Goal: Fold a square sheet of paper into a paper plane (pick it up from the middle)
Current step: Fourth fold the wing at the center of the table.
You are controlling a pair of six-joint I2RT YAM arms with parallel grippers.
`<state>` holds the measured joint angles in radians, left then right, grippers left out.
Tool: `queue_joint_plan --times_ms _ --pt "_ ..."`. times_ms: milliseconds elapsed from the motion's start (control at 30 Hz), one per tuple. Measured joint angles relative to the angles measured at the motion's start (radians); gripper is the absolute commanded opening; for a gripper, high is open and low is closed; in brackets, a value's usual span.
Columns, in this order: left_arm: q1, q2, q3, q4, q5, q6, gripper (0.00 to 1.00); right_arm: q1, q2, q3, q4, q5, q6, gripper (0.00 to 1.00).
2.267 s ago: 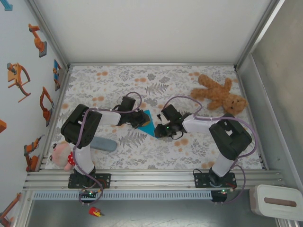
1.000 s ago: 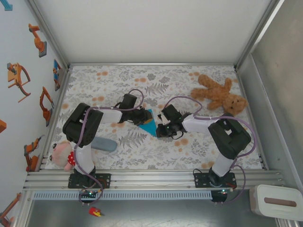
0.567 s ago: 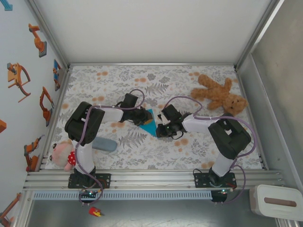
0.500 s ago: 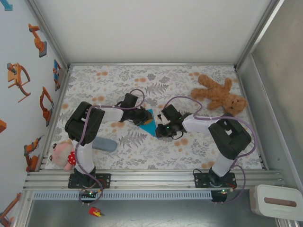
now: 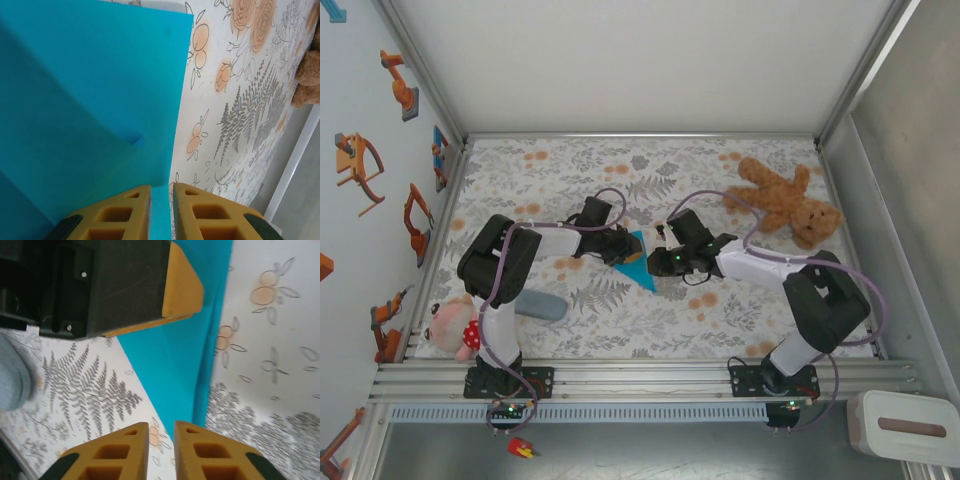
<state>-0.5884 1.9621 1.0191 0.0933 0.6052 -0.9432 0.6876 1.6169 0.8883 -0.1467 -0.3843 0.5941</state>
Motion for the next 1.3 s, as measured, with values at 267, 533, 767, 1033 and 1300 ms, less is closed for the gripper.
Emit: queue_joint_plan --times_ms 267,533,767,1033,1300 --pt "0.0 0.0 0.003 -0.005 -0.001 0.005 0.18 0.0 0.13 0.046 0.045 -0.077 -0.011 0.11" --pt "-0.001 0.007 0.018 -0.028 -0.002 0.005 0.18 0.0 0.178 0.047 0.047 -0.09 -0.019 0.1" --pt "-0.003 0.023 0.063 -0.095 -0.01 0.004 0.18 0.0 0.195 0.046 0.047 -0.09 -0.021 0.1" --pt "-0.01 0.037 0.114 -0.185 -0.045 0.005 0.16 0.0 0.189 0.024 0.056 -0.084 -0.026 0.09" --pt "-0.013 0.05 0.15 -0.243 -0.059 0.005 0.16 0.0 0.137 -0.039 0.066 -0.071 -0.026 0.09"
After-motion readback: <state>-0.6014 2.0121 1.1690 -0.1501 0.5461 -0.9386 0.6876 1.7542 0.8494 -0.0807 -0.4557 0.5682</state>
